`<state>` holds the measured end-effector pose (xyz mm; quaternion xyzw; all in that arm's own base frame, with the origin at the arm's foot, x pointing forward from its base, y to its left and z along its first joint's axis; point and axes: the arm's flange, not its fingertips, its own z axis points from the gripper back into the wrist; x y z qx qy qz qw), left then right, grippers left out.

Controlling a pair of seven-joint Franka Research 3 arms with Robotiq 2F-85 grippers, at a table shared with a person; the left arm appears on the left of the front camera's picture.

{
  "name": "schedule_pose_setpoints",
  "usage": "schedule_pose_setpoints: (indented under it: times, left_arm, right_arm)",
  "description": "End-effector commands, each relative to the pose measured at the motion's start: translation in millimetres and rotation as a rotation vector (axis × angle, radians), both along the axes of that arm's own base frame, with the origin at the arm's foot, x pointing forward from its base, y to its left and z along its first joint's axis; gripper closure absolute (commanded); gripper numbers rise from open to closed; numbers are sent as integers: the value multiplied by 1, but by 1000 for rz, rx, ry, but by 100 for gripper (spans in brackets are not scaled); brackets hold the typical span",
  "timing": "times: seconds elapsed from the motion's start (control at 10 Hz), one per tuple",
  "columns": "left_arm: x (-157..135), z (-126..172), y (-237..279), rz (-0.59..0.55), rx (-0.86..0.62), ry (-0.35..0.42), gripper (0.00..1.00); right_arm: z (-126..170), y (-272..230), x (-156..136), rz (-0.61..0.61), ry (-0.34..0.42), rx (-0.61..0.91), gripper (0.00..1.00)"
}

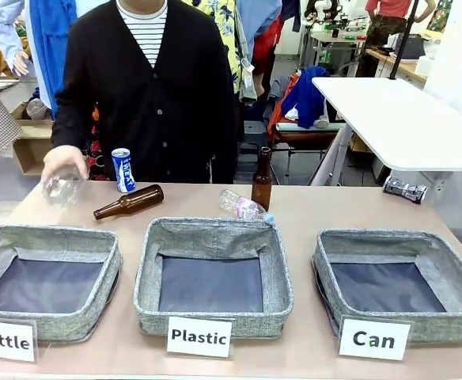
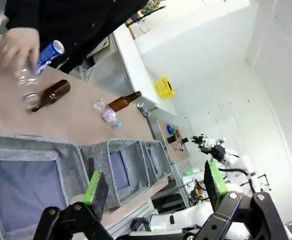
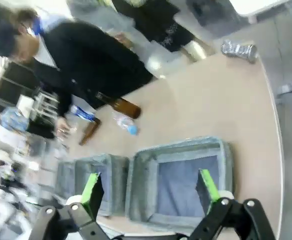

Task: Sort the can waste into the basket.
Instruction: Pick up the can waste from the table and place it in the right Fabric basket.

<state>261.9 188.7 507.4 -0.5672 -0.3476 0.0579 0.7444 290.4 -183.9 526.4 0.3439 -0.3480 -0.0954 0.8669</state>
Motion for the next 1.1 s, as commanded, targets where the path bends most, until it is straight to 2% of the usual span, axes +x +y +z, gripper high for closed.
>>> schedule_pose_setpoints:
  times: [0.0,0.1,0.2,0.3,0.4,0.5,0.6,0.7,1.0]
  left_arm:
    - [2,2,1,-3,-3,-32,0]
    - [2,2,1,-3,-3,-32,0]
    - [2,2,1,-3,-3,-32,0]
    - [2,2,1,-3,-3,-32,0]
    - [2,2,1,-3,-3,-32,0]
    - [2,2,1,-3,-3,-32,0]
    - [2,2,1,-3,-3,-32,0]
    - [2,2,1,-3,-3,-32,0]
    - [2,2,1,-3,-3,-32,0]
  right_arm:
    - [2,22,86,133,119,-355,0]
    - [-2,34,124,182,181,-504,0]
    - [-7,42,152,161,227,-666,0]
    - [-13,50,171,139,242,-793,0]
    - [-17,57,189,186,242,-851,0]
    - [-23,60,200,233,188,-880,0]
    - [-20,63,186,247,256,-750,0]
    - [-32,61,201,218,224,-836,0]
    - [-31,62,201,232,236,-835,0]
